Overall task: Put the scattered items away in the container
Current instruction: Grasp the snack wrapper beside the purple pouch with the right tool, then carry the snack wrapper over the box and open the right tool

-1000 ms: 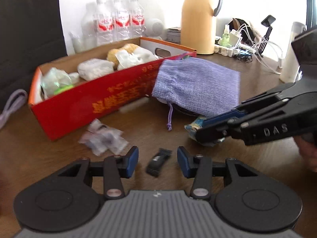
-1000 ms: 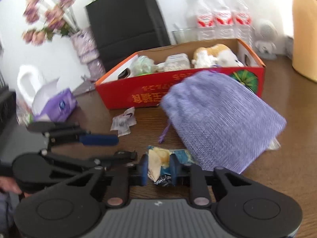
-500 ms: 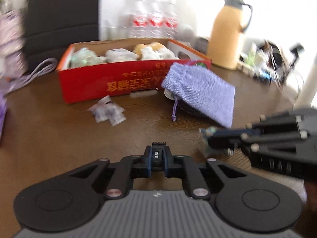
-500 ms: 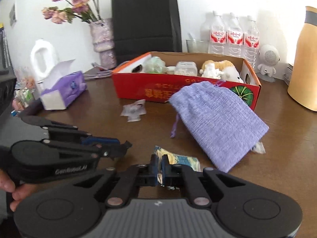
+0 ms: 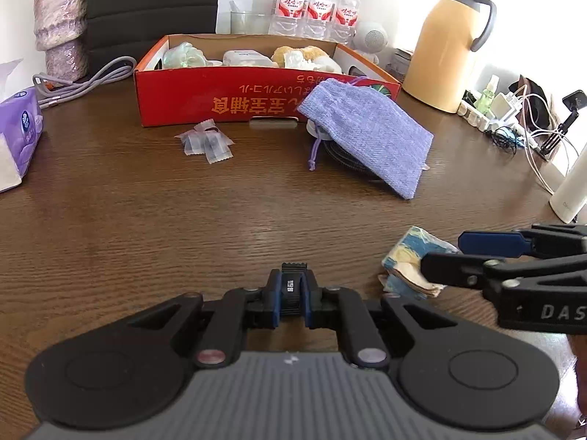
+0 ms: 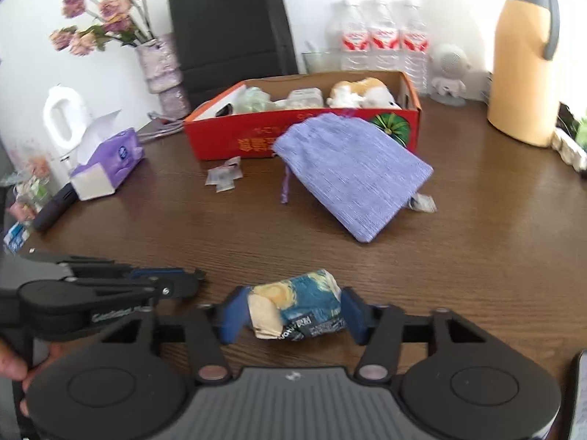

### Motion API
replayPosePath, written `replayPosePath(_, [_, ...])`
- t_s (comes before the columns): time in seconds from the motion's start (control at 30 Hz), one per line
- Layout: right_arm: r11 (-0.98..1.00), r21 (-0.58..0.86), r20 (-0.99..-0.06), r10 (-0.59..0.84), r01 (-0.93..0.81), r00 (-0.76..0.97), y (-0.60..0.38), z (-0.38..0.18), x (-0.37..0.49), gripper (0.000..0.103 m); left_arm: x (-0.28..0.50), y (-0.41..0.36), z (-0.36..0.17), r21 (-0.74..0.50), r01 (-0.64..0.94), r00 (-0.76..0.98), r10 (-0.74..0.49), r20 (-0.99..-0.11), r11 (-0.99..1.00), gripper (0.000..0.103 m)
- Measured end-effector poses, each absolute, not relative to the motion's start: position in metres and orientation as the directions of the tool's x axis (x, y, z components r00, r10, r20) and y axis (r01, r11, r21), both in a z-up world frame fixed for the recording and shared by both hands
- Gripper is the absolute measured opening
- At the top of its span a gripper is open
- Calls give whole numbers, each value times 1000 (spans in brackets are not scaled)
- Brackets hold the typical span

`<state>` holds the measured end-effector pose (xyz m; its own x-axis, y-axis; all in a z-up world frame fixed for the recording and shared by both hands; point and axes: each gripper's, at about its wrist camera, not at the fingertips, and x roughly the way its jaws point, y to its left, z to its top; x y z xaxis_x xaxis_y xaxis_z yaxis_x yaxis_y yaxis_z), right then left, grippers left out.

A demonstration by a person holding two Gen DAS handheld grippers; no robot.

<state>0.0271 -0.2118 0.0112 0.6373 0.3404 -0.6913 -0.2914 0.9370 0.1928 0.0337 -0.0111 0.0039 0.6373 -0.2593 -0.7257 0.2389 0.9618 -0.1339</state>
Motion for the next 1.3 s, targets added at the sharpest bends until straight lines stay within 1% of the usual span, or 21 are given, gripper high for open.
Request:
replayPosePath(0.1, [943,182,-705,323,-279,631,-209,1,31,61,31,-12,6,-135,241,641,-263,-721,961,12])
replayPosePath(0.23, [950,131,-714,290,-285,637,-200,-6,33,61,29,-14,7,-131,242,645,-260,-719,961,12])
replayPosePath(0.37, [949,100,-724,276,-300,632,-192,-9,36,59,29,-12,7,-133,240,648,-261,-715,962,12])
replayPosePath(0.53, [948,95,-698,282,-305,659,-193,0,35,61,29,-7,9,-135,239,661,-263,-703,962,12])
replayPosePath(0.7, [959,154,-673,278,-238,685,-206,1,49,60,33,-6,9,-132,249,667,-269,-694,959,12])
replayPosePath(0.73, [963,148,-677,264,-225,687,-207,1,52,58,33,-5,9,-131,249,669,-268,-693,960,12])
replayPosePath(0.8, [976,116,-681,214,-185,700,-212,5,57,58,34,-4,10,-127,248,674,-265,-690,961,12])
replayPosePath(0.9, [981,126,-657,195,-149,728,-223,11,63,58,37,-1,9,-132,241,677,-264,-687,962,12])
replayPosePath(1.0, [987,98,-671,160,-128,724,-224,6,79,59,42,-3,7,-131,246,675,-267,-688,960,12])
replayPosePath(1.07, [987,88,-688,156,-132,709,-223,-2,88,60,44,-5,7,-126,257,676,-271,-685,958,12])
replayPosePath(1.13, [990,74,-701,137,-120,700,-222,-11,93,63,45,-7,8,-120,261,679,-270,-682,958,12])
replayPosePath(1.23, [991,44,-699,121,-127,705,-218,-16,93,65,47,-6,7,-117,258,678,-266,-685,959,12])
replayPosePath(1.3, [993,24,-701,102,-120,706,-218,-18,92,59,48,-6,7,-118,257,678,-266,-685,959,12])
